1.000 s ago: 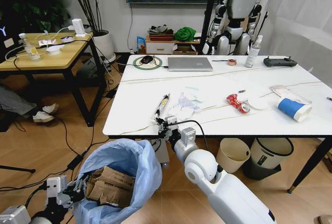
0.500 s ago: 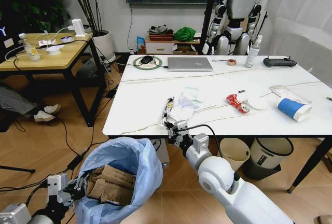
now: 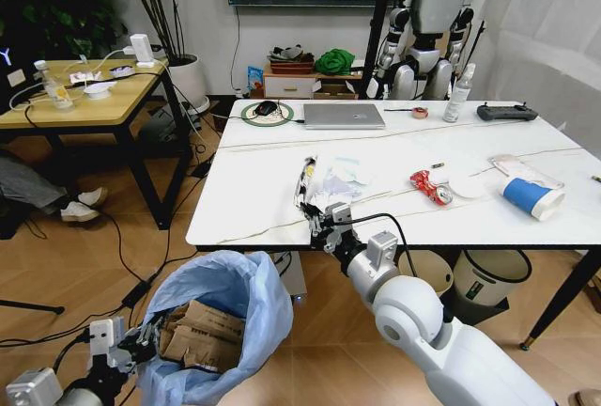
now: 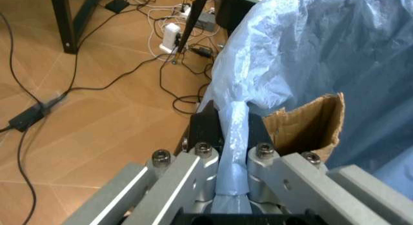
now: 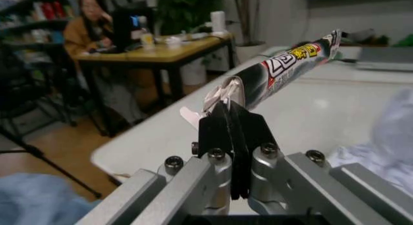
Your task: Pick up the trash bin and place the trash from the table into it.
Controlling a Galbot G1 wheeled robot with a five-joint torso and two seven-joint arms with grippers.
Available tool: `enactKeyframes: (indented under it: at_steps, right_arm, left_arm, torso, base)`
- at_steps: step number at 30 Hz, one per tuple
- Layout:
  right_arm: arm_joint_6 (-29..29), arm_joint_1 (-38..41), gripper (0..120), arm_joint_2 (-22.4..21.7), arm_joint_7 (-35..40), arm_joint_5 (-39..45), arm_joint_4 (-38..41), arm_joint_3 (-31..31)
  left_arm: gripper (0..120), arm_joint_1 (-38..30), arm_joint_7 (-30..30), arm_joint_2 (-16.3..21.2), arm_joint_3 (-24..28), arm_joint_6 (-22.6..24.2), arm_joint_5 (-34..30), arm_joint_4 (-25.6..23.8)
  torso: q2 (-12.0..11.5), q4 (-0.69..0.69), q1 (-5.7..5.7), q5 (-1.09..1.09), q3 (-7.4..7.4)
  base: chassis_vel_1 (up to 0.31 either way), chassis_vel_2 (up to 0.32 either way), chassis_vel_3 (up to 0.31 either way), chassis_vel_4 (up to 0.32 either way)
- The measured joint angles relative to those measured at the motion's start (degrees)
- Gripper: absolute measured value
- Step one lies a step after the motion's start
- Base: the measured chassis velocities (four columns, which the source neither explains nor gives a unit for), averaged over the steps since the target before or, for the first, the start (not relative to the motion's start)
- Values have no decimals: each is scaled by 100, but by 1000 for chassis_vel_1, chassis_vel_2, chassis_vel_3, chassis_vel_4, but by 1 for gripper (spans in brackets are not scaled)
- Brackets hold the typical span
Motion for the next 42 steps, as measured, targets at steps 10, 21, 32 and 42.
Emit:
enactKeyframes:
  at_steps: [10, 21, 32, 42]
  right_arm:
    - [665, 141, 0, -229, -985, 872, 406, -1002]
    - [933, 145, 0, -378, -1369, 957, 381, -1741]
    - [1038, -127, 0, -589, -1377, 695, 520, -1707]
    - [1103, -298, 0, -553, -1371, 388, 523, -1742]
  left_arm:
    - [0, -54, -2, -62, -106, 14, -176, -24]
    - [0, -150, -31, -103, -158, 61, -267, -53]
    - [0, -197, -156, -84, -270, 85, -339, -15]
    - [0, -152, -184, -53, -397, 90, -432, -53]
  torso:
    - [0, 1, 0, -1, 0]
    - [0, 0, 0, 0, 0]
    - [0, 0, 0, 0, 0]
    - [0, 0, 0, 0, 0]
  base:
    - [0, 0, 0, 0]
    - [0, 0, 0, 0]
    - [0, 0, 0, 0]
    - [0, 0, 0, 0]
